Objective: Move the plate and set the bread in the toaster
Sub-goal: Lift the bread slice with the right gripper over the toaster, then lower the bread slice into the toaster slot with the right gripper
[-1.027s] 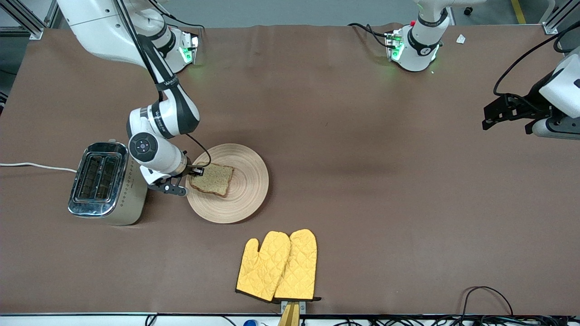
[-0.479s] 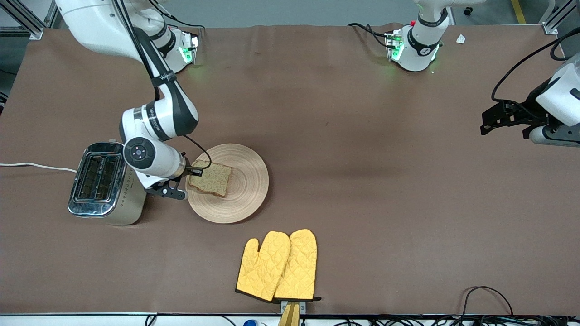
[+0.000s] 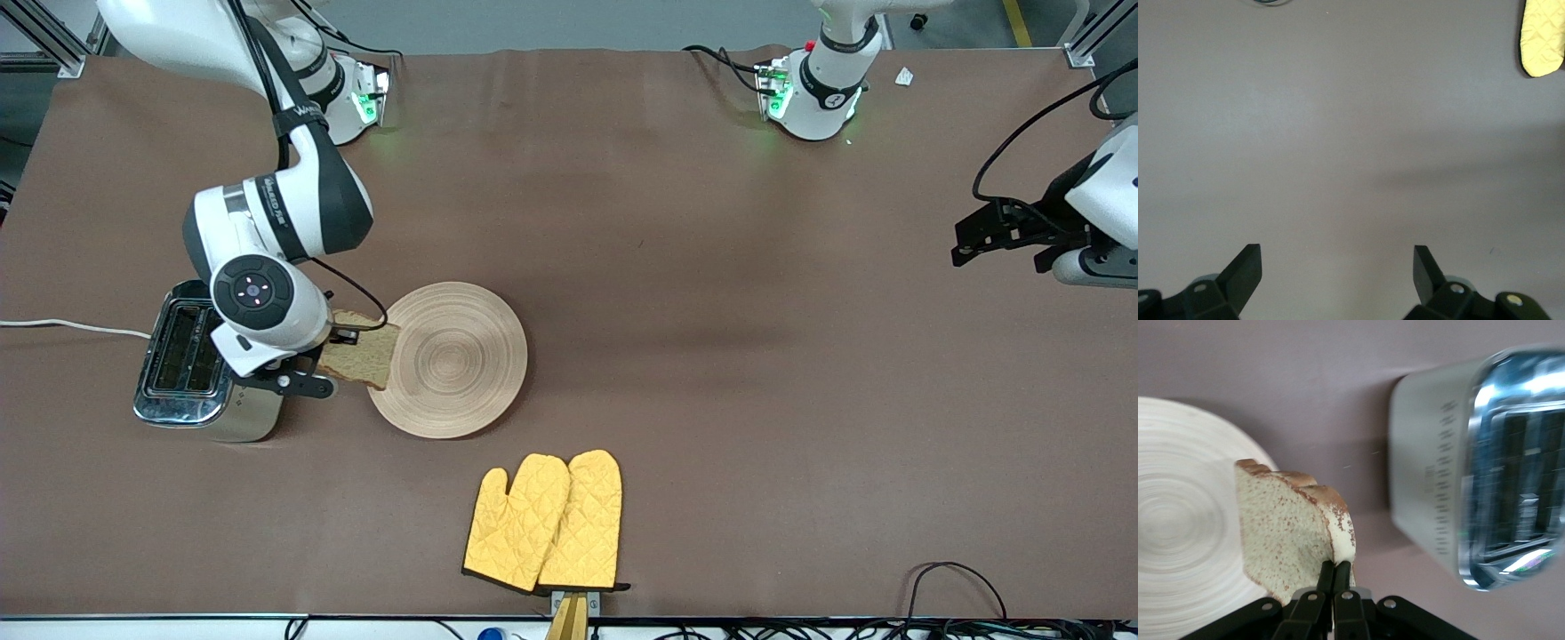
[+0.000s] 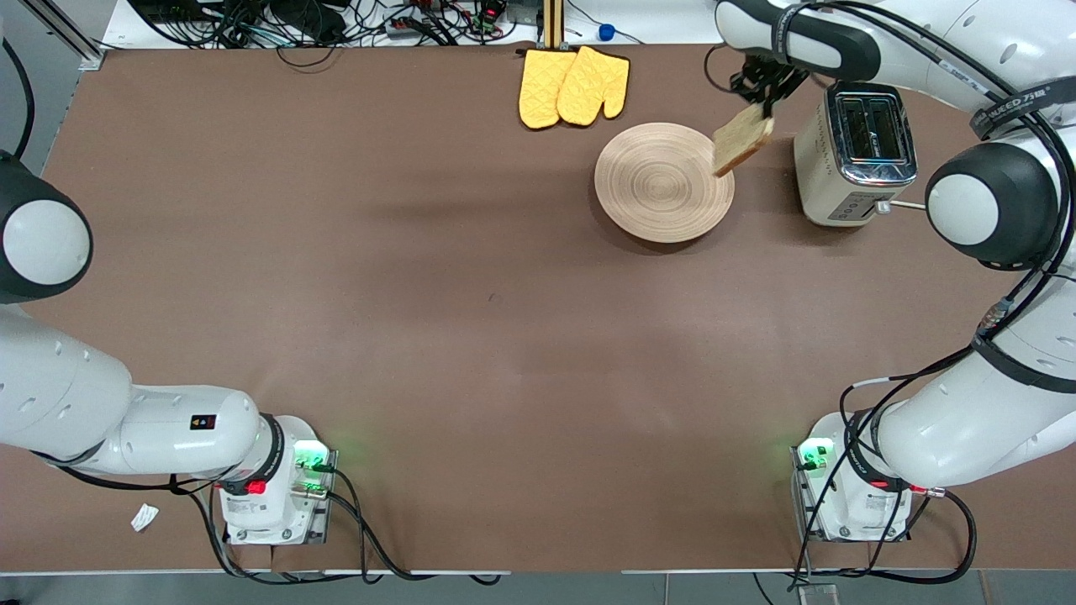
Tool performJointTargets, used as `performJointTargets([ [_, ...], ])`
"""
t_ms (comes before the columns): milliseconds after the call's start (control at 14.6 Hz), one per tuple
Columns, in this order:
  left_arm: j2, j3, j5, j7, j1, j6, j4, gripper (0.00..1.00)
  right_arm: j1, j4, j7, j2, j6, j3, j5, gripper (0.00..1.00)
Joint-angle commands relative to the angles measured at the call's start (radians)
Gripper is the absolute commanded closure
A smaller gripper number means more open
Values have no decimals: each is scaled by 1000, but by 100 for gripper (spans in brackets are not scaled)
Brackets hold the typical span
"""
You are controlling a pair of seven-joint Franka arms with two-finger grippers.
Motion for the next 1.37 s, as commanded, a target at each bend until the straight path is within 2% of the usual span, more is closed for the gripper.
performJointTargets([
  [0, -7, -1, -2, -5, 1, 11, -8, 0, 10, 73, -72, -1, -97, -5, -104, 100],
  [342, -2, -2, 0, -10, -3, 11, -8, 0, 31, 112, -170, -1, -193, -4, -313, 100],
  [616, -2, -2, 0, -8, -6, 11, -7, 0, 8, 106, -190, -6, -259, -8, -335, 100],
  [821, -2, -4, 0, -8, -6, 11, -7, 0, -29, 105, -250, -6, -263, -10, -411, 100],
  [1300, -2, -7, 1, -10, -8, 11, 4, 0, -82, 104, -278, -1, -283, -10, -510, 100],
])
